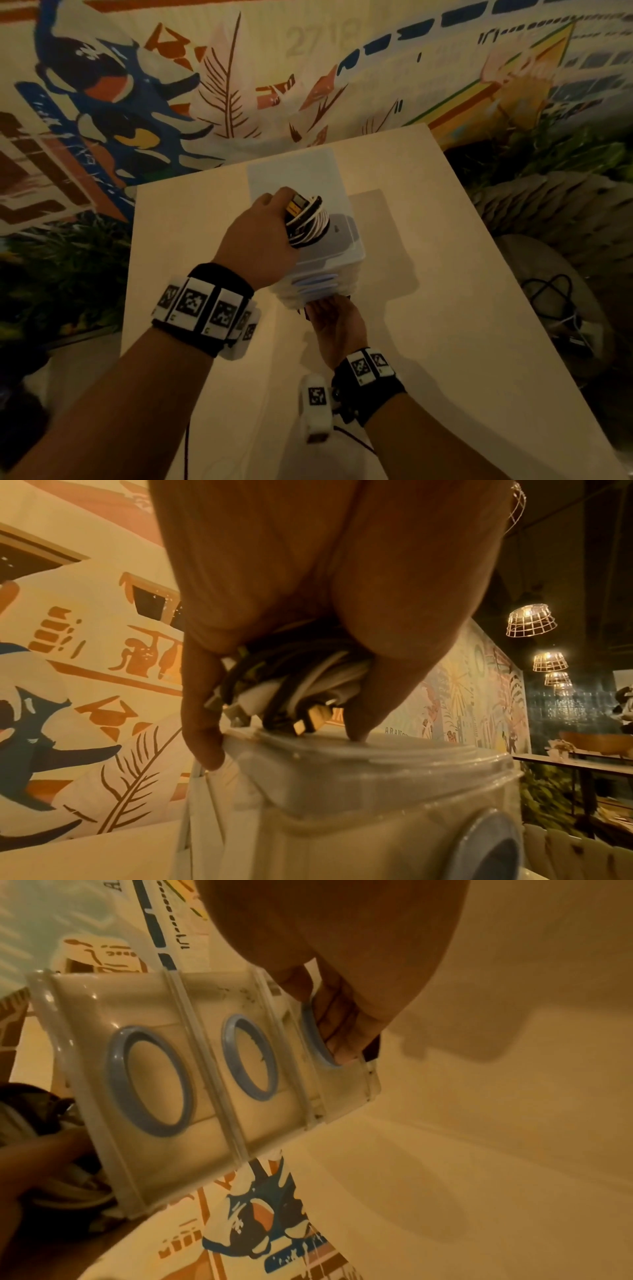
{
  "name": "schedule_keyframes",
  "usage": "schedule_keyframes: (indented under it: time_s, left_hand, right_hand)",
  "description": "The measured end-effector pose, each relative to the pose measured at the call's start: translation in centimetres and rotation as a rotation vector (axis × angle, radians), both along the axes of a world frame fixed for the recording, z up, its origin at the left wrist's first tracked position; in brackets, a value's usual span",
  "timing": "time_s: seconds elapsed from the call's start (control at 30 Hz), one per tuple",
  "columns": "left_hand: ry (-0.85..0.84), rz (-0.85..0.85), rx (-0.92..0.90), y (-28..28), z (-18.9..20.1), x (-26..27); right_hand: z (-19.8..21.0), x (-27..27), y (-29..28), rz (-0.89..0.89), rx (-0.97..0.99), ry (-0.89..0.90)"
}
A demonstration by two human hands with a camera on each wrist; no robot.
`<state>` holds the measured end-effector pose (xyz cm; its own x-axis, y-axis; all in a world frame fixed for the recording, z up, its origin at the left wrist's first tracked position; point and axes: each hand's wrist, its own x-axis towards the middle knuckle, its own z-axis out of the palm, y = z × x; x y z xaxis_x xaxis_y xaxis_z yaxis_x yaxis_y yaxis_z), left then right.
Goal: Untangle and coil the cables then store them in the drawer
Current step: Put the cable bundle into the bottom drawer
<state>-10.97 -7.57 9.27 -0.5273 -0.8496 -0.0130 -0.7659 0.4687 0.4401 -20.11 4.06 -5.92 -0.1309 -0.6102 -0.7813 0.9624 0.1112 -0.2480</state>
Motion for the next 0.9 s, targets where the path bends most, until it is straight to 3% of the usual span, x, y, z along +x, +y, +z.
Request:
schedule_keyframes:
  time_s: [0.47,0.6,0.7,0.8,0.9]
  left_hand:
    - [-0.040,0.014,-0.024,0.8,0.3,-0.4]
    - [-0.208,-0.008,-0.211,2.9,1.5,-0.6]
    - [-0.132,-0.080,-0.285,6.7,1.7,-0.4]
    - [-0.056,-0.202,-0.174,11.6,-0.5,0.2]
    - [-0.231,-0.223,0.144,13.3,-4.1,0.3]
  right_hand:
    - [-0.5,1.5,11.4,-0.078,0.080,0.001]
    - [-0.1,1.5,11.9,-0.079,0.082,0.000]
    - [0.2,1.3,12.0,-0.076,0.067,-0.014]
    - [-0.1,1.3,12.3,-0.051,0.091,-0.016]
    - [0.0,1.2,12.4,-0.038,0.108,-0.010]
